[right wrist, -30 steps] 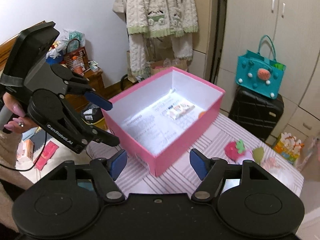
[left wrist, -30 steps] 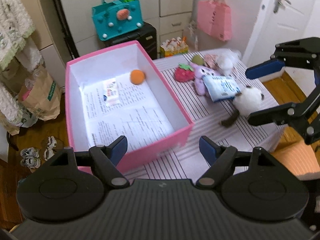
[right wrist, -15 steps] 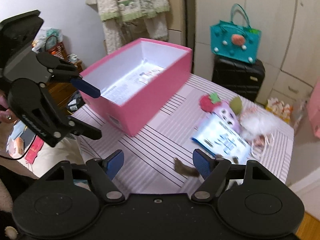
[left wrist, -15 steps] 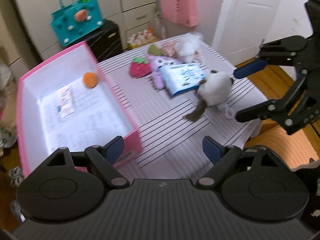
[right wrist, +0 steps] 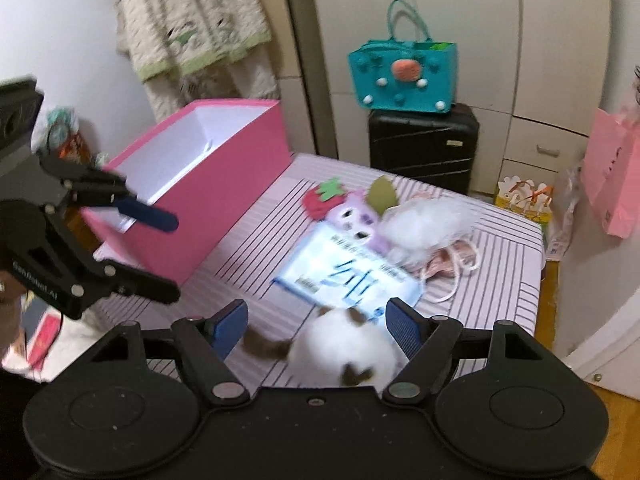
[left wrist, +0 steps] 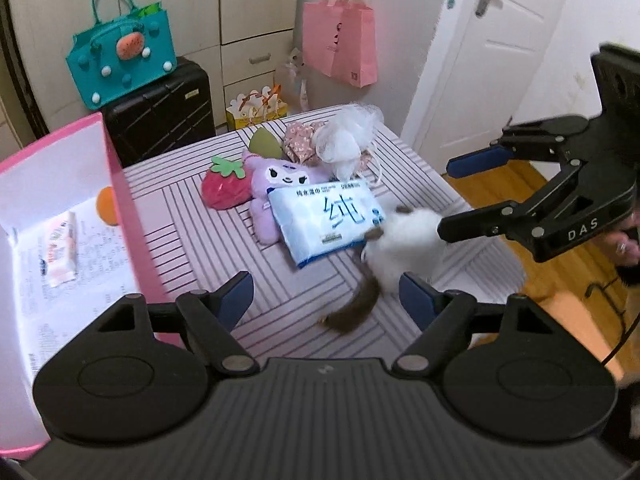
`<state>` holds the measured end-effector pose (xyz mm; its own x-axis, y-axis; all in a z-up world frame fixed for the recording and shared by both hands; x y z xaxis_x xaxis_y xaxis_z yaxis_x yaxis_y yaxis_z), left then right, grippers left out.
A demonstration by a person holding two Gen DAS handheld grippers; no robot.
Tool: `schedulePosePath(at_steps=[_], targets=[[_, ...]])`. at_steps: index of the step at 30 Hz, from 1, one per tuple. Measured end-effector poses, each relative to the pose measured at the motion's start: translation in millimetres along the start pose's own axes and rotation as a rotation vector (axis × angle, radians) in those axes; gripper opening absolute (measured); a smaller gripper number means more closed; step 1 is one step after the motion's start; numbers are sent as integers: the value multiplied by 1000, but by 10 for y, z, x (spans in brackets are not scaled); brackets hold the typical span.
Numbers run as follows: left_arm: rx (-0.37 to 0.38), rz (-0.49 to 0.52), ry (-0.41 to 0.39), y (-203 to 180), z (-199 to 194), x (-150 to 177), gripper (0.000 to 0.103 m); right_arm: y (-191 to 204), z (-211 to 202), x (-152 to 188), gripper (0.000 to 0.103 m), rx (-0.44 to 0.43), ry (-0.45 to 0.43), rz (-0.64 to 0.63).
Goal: Organize soft objects
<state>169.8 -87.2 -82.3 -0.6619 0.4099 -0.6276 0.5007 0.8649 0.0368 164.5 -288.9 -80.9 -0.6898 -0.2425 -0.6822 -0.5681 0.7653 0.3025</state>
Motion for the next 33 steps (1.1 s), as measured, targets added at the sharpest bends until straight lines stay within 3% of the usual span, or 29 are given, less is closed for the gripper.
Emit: schedulePosePath(at_steps=[2,4,13,16,22,26,27,28,31,33], targets=[[-4,-21,-5,-16,107,-48,75,-142,-2,-11,80,-13,-32,28],[-13,-51,-7,-23,225,-84,65,-302,30,-13,80,-36,-60,59],[-19,-179,4,-36,729,-166,45,-924,433,43,78,-58,-52,260],[-24,-222,26,-25,911,-153,44,-1046,546,70,67,-70,-49,309],[-59,-280,35,29,1105,-114,44,-1269,762,174,59,-129,-6,438],[11,-328,68,52,1203,-73,44,-1305,831,213,59,-175,8,472],[14,-341,67,51,1215,-64,43,-1303,839,211,57,-180,9,475],[15,-357,63,50,1225,-57,39,-1298,849,209,48,-183,10,478],[45,-381,72,35,1257,-24,31,-1262,885,222,34,-192,22,478],[55,-393,76,44,1252,2,30,-1245,907,219,30,-206,24,482]])
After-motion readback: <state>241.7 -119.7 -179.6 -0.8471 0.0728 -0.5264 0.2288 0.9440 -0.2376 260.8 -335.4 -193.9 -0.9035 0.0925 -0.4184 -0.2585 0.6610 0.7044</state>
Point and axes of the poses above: each gripper's, at about its wrist camera, not at the fingertips, and z roughly the way its jaws point, y to its left, x to its underside, the point moved 4 cm from there along z, roughly the way its jaws point, and after that the axes turned 13 degrees about -x, right-handed, at the moved point
